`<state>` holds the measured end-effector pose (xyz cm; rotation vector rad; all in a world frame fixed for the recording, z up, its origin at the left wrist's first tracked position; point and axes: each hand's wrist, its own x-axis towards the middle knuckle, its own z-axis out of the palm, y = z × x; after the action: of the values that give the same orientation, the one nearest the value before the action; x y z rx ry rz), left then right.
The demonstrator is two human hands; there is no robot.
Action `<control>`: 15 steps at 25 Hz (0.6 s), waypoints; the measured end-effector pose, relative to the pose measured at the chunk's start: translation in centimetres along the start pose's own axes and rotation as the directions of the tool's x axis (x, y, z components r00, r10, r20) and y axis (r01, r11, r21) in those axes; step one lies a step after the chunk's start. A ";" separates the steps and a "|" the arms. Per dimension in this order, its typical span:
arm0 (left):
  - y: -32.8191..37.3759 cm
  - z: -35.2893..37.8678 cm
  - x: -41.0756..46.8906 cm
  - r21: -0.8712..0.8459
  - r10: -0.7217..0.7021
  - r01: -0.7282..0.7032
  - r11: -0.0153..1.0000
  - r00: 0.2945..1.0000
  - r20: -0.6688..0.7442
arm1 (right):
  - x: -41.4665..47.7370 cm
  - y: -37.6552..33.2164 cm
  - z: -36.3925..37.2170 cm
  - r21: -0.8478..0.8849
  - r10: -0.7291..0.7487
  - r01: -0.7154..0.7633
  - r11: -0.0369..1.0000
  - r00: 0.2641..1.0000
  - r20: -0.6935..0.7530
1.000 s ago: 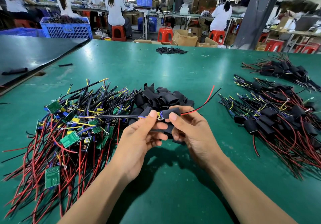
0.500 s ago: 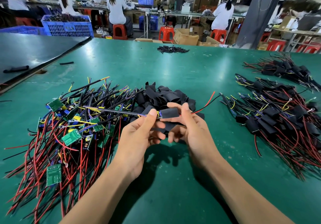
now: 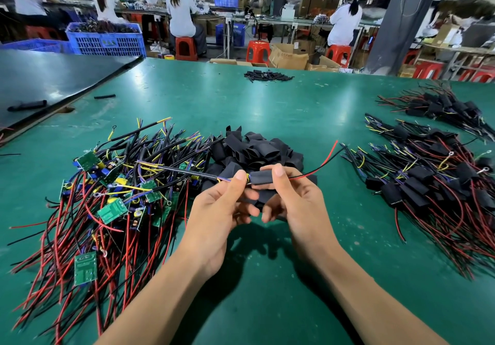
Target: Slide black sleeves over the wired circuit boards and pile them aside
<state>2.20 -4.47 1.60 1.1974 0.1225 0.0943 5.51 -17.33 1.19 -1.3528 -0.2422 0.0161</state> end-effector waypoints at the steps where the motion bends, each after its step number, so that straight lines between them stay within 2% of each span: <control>1: 0.0 -0.1 0.0 0.013 0.000 0.000 1.000 1.000 0.008 | 0.0 0.1 0.0 0.001 -0.002 0.002 1.000 1.000 0.005; 6: 0.2 -0.2 -0.2 0.041 0.007 -0.008 0.999 1.000 0.016 | 0.0 -0.2 -0.2 0.045 0.026 -0.030 0.999 0.996 0.082; 9: 0.3 -0.2 -0.3 0.066 -0.032 0.027 0.997 0.997 0.077 | -0.1 -0.3 -0.3 0.054 0.016 -0.023 0.998 0.993 0.117; 15: 0.5 -0.3 0.3 -0.063 -0.144 0.150 0.987 0.985 0.100 | 0.2 -0.9 -1.0 -0.004 0.015 -0.014 1.000 0.993 0.120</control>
<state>2.42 -4.01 1.98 1.1174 0.1224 -0.0877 5.79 -18.43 1.87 -1.3581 -0.3342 0.1099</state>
